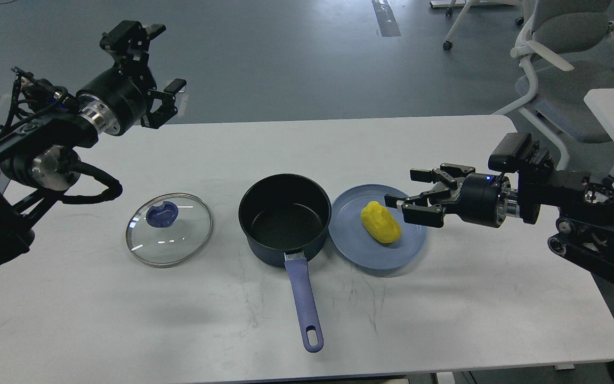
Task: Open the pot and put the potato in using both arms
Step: 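Lower the right gripper onto the yellow potato on the plate and grasp it, then carry the potato with the right gripper over the saucepan and release it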
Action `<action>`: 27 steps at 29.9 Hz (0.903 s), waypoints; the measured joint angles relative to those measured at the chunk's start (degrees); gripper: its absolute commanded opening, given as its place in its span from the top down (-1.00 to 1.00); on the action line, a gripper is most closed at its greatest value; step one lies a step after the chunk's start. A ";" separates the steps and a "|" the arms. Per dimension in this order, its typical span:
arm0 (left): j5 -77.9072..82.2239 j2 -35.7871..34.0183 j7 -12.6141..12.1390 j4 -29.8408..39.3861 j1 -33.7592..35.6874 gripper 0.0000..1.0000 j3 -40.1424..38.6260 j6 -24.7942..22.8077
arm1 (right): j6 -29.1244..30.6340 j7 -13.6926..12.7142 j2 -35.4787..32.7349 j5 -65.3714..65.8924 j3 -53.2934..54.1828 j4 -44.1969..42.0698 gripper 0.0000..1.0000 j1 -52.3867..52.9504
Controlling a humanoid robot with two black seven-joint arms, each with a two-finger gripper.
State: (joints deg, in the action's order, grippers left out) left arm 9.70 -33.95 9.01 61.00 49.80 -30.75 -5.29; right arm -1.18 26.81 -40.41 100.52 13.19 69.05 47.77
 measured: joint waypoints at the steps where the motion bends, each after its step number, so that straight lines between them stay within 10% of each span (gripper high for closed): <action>1: 0.09 -0.13 0.18 0.00 -0.14 -0.97 -0.02 0.00 | -0.06 -0.26 0.72 -0.01 -0.06 -0.68 -0.86 -0.20; 18: 1.00 -0.37 3.49 0.02 -0.65 -0.97 0.25 -0.01 | -2.61 -4.02 14.59 -0.24 0.02 -13.10 -0.66 -6.68; 27: 1.13 -0.34 5.70 0.00 -1.14 -0.96 0.86 0.10 | -2.58 -4.44 16.61 -0.24 -0.36 -15.80 0.31 -7.84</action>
State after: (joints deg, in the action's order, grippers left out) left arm 10.83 -34.29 14.71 61.00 48.66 -29.89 -5.19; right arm -3.76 22.37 -23.81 100.28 12.83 53.25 39.92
